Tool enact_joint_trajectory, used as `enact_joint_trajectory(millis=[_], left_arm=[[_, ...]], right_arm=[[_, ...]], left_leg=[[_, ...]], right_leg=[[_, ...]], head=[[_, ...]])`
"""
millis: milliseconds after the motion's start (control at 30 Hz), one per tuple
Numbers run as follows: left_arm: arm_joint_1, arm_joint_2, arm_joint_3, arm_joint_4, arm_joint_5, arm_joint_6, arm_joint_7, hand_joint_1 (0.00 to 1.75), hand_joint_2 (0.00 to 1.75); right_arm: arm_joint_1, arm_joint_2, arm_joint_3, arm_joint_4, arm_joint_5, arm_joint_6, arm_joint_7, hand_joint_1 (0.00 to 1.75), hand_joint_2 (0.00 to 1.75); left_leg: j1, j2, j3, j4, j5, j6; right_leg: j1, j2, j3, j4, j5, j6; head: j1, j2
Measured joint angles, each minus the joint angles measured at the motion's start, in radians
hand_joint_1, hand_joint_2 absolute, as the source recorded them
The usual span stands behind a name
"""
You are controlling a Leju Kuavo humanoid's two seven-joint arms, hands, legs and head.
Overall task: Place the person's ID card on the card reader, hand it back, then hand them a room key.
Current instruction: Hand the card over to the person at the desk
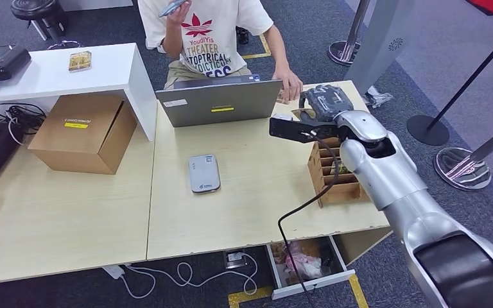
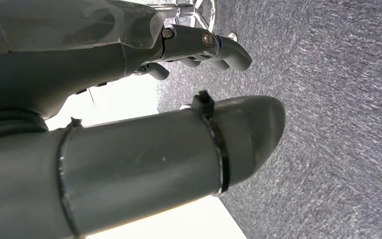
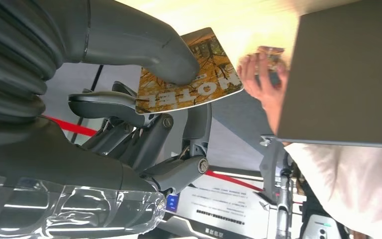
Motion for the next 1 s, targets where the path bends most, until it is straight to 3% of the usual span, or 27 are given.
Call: enact_joint_trajectory(millis=[200,467,1000], left_arm=[[-0.007,-0.003,-0.009,0.000,0.000,0.003,0.008,0.00,0.00],[-0.006,-0.004,-0.010,0.000,0.000,0.022,0.008,0.00,0.00],[-0.004,-0.008,-0.009,0.000,0.000,0.030,0.015,0.00,0.00]], right_arm=[[-0.023,0.078,0.015,0.027,0.009,-0.032,0.018,1.75,1.75],[-0.084,0.172,0.025,0.099,0.042,-0.152,0.009,1.75,1.75],[-0.093,0.264,0.016,0.135,0.102,-0.284,-0.031,1.75,1.75]], left_leg=[[0.000,0.001,0.000,0.000,0.000,0.000],[0.000,0.000,0.000,0.000,0.001,0.000],[0.000,0.000,0.000,0.000,0.001,0.000]], right_leg=[[0.000,0.001,0.000,0.000,0.000,0.000],[0.000,0.001,0.000,0.000,0.000,0.000],[0.000,0.000,0.000,0.000,0.000,0.000]], head=[[0.000,0.000],[0.000,0.000],[0.000,0.000]])
